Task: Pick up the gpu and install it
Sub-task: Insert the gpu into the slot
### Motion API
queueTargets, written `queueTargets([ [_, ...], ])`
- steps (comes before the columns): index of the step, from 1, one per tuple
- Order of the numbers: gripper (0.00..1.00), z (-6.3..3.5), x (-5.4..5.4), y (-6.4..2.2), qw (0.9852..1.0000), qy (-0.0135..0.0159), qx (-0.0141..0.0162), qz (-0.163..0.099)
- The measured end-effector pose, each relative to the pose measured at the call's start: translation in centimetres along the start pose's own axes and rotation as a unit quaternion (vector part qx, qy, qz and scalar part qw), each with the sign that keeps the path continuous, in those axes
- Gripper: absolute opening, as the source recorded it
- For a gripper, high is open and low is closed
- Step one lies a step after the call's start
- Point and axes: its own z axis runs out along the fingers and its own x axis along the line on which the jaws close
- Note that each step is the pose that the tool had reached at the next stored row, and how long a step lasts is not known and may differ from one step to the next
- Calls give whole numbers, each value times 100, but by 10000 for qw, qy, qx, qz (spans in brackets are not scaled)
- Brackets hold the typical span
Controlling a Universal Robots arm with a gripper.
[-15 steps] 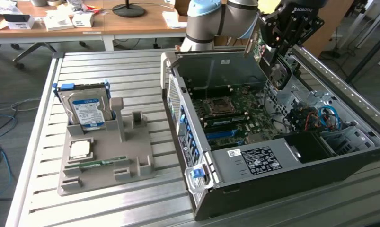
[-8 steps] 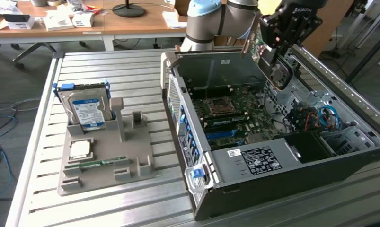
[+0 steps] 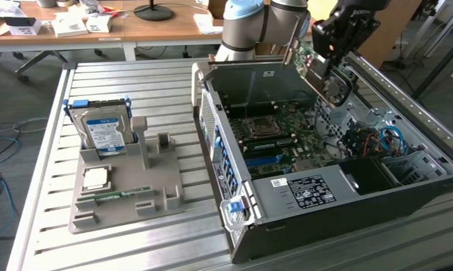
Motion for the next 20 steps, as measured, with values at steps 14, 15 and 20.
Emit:
queueTargets([
  [14, 26, 2, 0, 0, 9924, 66, -15, -1231],
  [15, 26, 2, 0, 0, 9912, 70, -16, -1318],
  [20, 26, 3, 0, 0, 9844, 94, -22, -1756],
])
